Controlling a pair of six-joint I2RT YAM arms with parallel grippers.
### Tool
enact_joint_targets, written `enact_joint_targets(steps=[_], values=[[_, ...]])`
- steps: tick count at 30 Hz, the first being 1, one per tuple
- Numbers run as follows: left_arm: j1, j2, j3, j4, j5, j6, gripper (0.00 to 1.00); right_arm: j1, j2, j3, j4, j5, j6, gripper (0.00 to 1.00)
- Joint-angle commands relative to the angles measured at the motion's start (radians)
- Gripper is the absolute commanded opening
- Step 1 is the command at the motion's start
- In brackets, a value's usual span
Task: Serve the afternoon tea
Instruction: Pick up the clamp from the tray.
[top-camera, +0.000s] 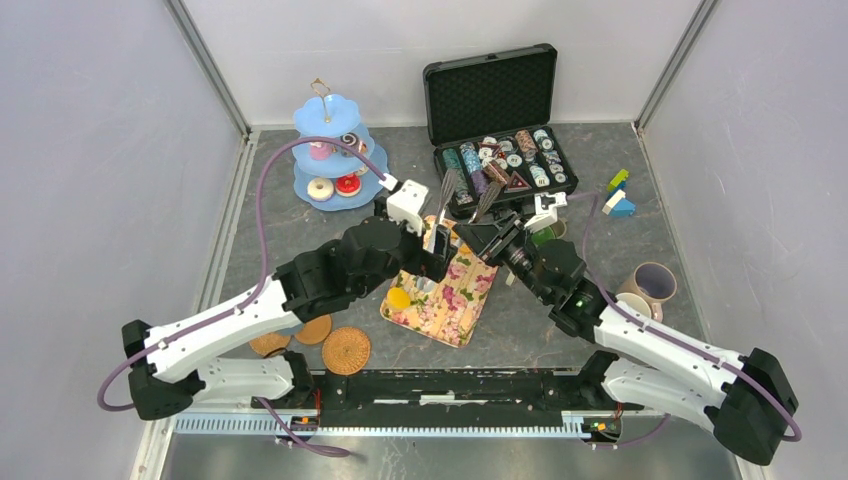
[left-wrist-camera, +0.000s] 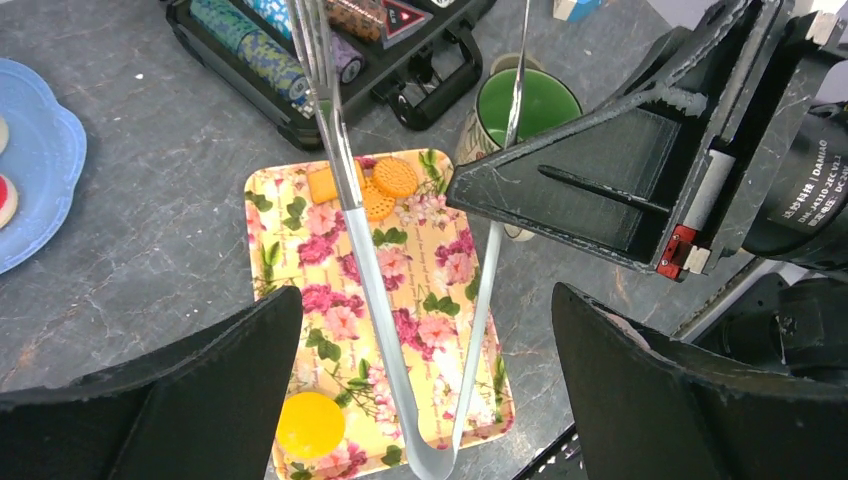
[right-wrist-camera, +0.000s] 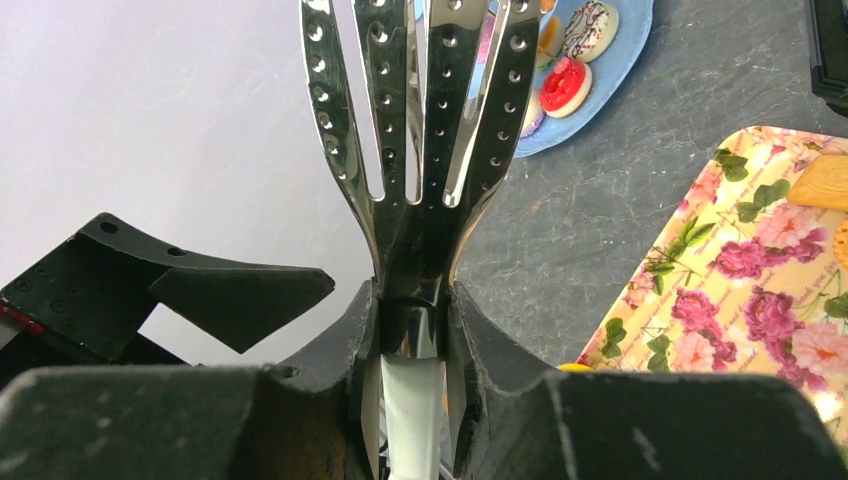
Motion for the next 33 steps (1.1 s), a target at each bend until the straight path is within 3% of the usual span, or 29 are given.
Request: enact_joint_targets(steps=[1,10,21,26,33], values=[[0.006,-0.002,-0.001,0.007,-0.054,0.027,1.00,0.002,-0.022,-0.015,0.113,0.004,0.033,0.00],[0.007,0.122,0.053,-0.025,0.007,0.037,1.00,0.002,-0.024,-0.041,0.136,-0.002,0.064,0.00],[0.007,0.190,0.078,-0.031,-0.026,0.081,0.73,0.002,-0.030,-0.070,0.138,0.020,0.095,0.00],[0.007,0.191,0.086,-0.057,-0.026,0.115,0.88,0.002,-0.012,-0.038,0.126,0.024,0.080,0.01],[0.007,0.217,0.082,-0.051,-0.031,0.153,0.85,0.002,-0.015,-0.058,0.156,0.020,0.116,0.01]])
